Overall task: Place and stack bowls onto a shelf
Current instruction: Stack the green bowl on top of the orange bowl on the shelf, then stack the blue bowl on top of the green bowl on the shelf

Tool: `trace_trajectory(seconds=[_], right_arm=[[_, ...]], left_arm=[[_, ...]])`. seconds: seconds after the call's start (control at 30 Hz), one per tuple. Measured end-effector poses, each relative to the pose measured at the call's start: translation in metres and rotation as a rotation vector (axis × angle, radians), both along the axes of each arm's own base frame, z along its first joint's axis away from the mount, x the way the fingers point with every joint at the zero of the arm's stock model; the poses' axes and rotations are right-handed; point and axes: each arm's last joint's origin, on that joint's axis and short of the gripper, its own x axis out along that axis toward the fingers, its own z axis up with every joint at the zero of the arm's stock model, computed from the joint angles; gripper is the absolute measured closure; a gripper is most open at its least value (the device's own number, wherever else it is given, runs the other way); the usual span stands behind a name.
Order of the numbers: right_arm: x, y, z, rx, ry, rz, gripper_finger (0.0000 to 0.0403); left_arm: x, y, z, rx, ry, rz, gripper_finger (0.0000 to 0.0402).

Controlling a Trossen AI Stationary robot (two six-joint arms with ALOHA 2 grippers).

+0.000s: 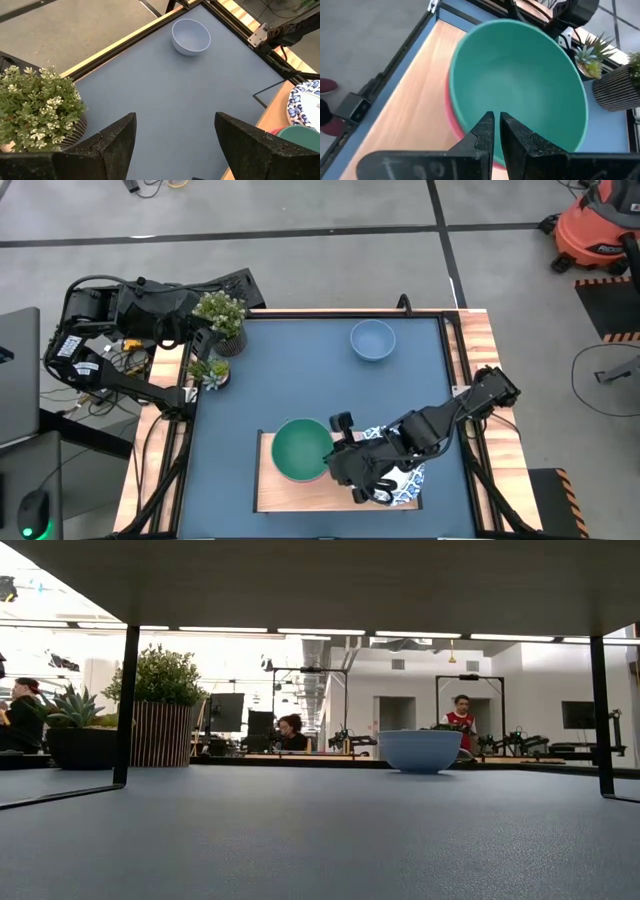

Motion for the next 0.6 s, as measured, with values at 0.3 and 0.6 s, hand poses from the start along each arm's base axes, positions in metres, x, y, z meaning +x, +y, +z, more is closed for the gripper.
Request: trace_trajectory(seconds=[0.3, 0.6], right_arm=[[-0.035, -0.036, 0.051, -0.212, -0.180, -0.333, 0.0350], [-0.085, -0.124, 0.062, -0.200, 0.085, -0.654, 0.0304]], left_arm=[[0.000, -0.001, 0.000, -0.018, -0.002, -0.024, 0.0148], [0.001, -0.001, 0.000, 0.021, 0.016, -0.053, 0.0148]])
